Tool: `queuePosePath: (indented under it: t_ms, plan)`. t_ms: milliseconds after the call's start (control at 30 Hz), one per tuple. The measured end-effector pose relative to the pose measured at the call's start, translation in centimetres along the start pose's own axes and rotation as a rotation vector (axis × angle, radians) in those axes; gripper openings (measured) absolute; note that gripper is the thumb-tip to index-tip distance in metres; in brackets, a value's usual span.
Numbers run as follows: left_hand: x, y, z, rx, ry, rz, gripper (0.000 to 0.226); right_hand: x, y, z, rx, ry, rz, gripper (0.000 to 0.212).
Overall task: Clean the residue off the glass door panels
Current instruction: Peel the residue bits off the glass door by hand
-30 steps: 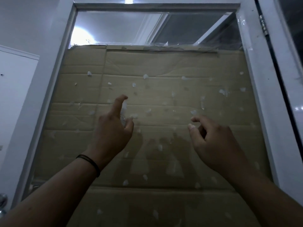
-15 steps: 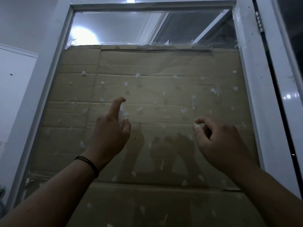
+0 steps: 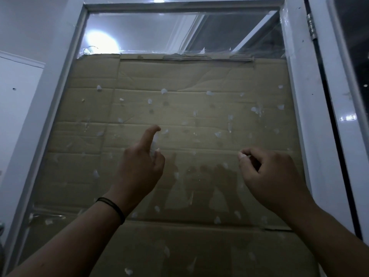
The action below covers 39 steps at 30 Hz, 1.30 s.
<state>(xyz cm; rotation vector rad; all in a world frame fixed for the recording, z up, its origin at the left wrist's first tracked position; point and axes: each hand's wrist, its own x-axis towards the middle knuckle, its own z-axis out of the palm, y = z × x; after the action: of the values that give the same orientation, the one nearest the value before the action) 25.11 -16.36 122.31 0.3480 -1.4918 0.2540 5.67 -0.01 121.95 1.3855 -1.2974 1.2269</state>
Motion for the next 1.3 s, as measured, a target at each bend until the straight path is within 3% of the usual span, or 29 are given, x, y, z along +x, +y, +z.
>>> queuePosePath:
  t_ms: [533, 1300]
  plan:
    - [-0.1, 6.9, 6.1, -0.210, -0.047, 0.056, 0.052, -1.2, 3.4, -5.3, -0.110, 0.038, 0.077, 0.016]
    - [-1.1, 8.3, 6.7, -0.139, -0.137, 0.058, 0.042, -1.7, 5.4, -7.4, -0.123, 0.023, 0.108, 0.014]
